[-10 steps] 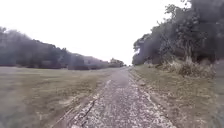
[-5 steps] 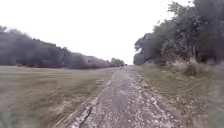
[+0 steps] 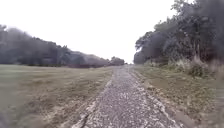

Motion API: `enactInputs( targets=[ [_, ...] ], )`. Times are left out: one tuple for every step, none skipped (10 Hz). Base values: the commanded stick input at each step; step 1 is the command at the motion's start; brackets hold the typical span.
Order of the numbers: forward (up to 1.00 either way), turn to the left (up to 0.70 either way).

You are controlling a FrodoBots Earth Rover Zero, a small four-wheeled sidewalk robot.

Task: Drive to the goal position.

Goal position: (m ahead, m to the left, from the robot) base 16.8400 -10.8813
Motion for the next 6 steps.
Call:
enactInputs(
  targets=[
    [0.6, 0.01],
    [0.6, 0.01],
    [0.6, 0.01],
    [0.6, 0.01],
    [0.6, 0.01],
    [0.6, 0.01]
  ],
)
